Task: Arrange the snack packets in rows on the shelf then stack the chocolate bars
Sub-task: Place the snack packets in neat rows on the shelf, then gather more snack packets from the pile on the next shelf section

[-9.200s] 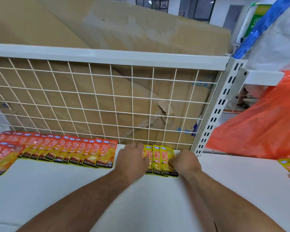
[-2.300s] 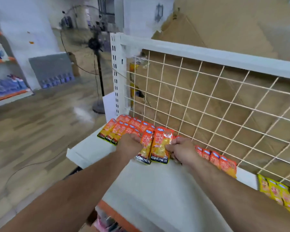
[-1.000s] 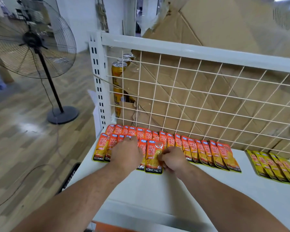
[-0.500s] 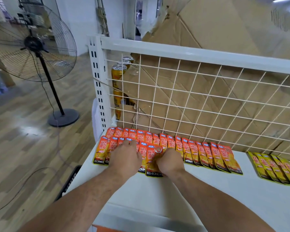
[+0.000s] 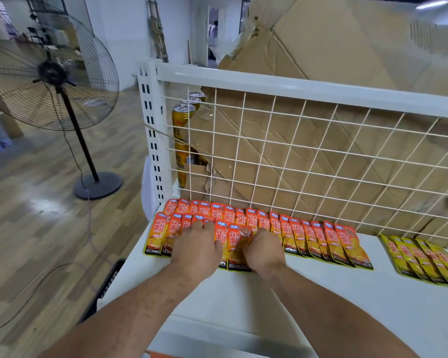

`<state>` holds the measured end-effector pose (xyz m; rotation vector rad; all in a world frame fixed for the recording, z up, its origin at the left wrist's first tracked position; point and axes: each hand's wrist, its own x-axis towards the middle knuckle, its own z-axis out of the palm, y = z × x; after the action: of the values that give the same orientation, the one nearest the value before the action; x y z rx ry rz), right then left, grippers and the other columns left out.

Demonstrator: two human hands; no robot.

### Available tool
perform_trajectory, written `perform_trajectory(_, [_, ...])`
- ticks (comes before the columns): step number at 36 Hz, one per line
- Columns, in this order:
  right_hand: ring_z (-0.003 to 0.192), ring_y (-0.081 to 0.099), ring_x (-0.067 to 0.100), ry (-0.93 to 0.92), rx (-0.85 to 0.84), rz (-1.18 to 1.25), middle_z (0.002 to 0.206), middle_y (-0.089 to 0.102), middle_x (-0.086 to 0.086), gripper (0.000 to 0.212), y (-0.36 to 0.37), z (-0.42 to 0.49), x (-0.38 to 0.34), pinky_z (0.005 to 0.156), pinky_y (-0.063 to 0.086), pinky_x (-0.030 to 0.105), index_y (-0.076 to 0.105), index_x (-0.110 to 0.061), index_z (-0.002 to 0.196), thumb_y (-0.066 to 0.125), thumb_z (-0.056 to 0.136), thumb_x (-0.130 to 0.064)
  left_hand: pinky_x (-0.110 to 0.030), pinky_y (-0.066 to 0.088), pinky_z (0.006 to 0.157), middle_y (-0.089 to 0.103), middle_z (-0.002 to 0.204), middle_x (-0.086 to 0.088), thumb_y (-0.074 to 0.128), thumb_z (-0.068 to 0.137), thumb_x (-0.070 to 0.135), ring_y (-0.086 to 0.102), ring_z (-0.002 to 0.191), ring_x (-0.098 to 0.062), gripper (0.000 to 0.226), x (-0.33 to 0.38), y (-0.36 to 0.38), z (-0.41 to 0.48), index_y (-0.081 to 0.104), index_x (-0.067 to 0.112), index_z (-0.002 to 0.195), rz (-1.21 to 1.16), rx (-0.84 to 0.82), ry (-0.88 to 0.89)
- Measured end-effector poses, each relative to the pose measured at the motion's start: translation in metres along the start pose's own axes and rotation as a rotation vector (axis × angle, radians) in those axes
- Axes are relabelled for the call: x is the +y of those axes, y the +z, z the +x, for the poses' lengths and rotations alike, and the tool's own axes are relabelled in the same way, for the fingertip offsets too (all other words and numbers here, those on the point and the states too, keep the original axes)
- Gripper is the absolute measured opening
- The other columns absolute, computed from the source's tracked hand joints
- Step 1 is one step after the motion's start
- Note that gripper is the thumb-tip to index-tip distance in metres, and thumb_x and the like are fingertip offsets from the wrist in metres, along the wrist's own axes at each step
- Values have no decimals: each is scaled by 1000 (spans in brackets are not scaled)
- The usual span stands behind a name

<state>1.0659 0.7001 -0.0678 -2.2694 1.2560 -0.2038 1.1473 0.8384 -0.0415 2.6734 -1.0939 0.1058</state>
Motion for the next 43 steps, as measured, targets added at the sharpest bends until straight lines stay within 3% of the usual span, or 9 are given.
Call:
perform_trajectory(5, [82,70,32,-3,11,38,96,70,12,17,0,-2,3,69,60,43,53,-10,99,54,94,-26,-34,48,80,53,122,-2,43,96,42,56,107,-21,38,2,2,-1,50,21,127,-10,-13,18])
perform_trajectory(13, [82,65,26,-45,41,30,92,68,4,30,-2,-9,10,67,53,33,56,-16,97,50,95,-45,-34,47,91,52,129,-1,42,97,43,49,116,-20,46,0,7,-3,47,22,137,-15,-6,55])
perform_trajectory(17, [90,60,26,-234,140,-155,95,64,1,32,-16,-17,19,66,43,32,61,-20,97,48,95,-48,-35,35,106,53,135,6,40,96,48,44,126,-18,48,5,7,1,50,27,137,6,36,139])
perform_trajectory(21, [103,59,27,-472,278,-407,107,67,-2,38,-27,-21,37,81,47,38,68,-23,107,50,85,-48,-42,24,115,46,150,3,37,90,52,36,140,-21,59,18,12,7,49,27,142,-45,27,216])
perform_trajectory(24, [116,60,27,-445,238,-441,125,66,-1,58,-37,-29,57,94,50,46,65,-27,123,45,78,-57,-44,15,120,36,156,5,31,88,54,26,146,-20,64,35,23,9,42,31,147,-72,-41,264])
perform_trajectory(29, [144,33,26,-323,106,-526,155,40,-2,79,-64,-43,90,116,27,46,42,-30,148,23,78,-61,-43,12,122,27,160,7,34,93,56,17,149,-19,62,73,38,6,31,34,151,-86,-112,363])
perform_trajectory(31, [145,32,26,-275,114,-499,156,38,-2,81,-74,-51,103,117,25,44,40,-31,149,24,76,-61,-43,11,122,26,161,7,33,94,55,16,150,-19,61,92,39,3,29,34,152,-93,-126,400])
perform_trajectory(38, [129,52,35,-141,210,-414,143,55,6,72,-111,-72,168,100,47,45,57,-23,138,44,76,-58,-41,4,123,17,164,5,34,96,56,9,152,-19,64,166,42,-16,23,33,155,-95,-191,533])
perform_trajectory(43, [134,46,40,-48,242,-375,150,48,10,84,-140,-94,232,109,42,49,55,-23,142,26,75,-65,-40,6,121,20,163,4,35,97,55,13,150,-20,62,230,40,-43,26,32,154,-78,-196,608])
